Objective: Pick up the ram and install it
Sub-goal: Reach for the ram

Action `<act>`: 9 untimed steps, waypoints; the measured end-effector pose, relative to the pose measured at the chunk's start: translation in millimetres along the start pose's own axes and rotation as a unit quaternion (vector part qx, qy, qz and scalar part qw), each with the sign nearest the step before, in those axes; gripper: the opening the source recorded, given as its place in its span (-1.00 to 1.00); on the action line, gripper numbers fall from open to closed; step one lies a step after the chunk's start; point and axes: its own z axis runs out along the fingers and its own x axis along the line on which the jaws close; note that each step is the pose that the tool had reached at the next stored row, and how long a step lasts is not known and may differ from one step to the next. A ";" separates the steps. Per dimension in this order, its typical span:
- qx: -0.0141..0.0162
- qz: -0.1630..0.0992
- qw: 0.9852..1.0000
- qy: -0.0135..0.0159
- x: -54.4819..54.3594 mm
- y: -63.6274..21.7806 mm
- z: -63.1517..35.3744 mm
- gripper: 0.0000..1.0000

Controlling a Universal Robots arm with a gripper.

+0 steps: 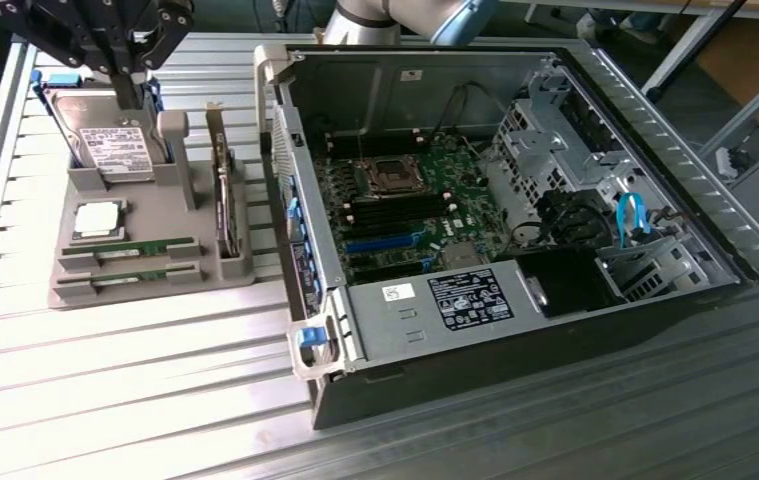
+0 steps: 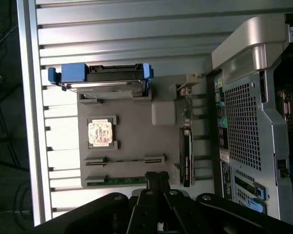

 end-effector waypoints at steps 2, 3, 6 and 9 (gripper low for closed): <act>0.000 0.000 1.000 0.000 -0.2 -2.2 -0.1 -0.82; 0.000 0.000 1.000 0.000 -0.4 -4.3 -0.2 -0.82; 0.000 0.000 1.000 0.000 -0.9 -11.3 -0.5 -0.82; 0.000 0.000 1.000 0.000 -1.5 -19.1 -0.9 -0.82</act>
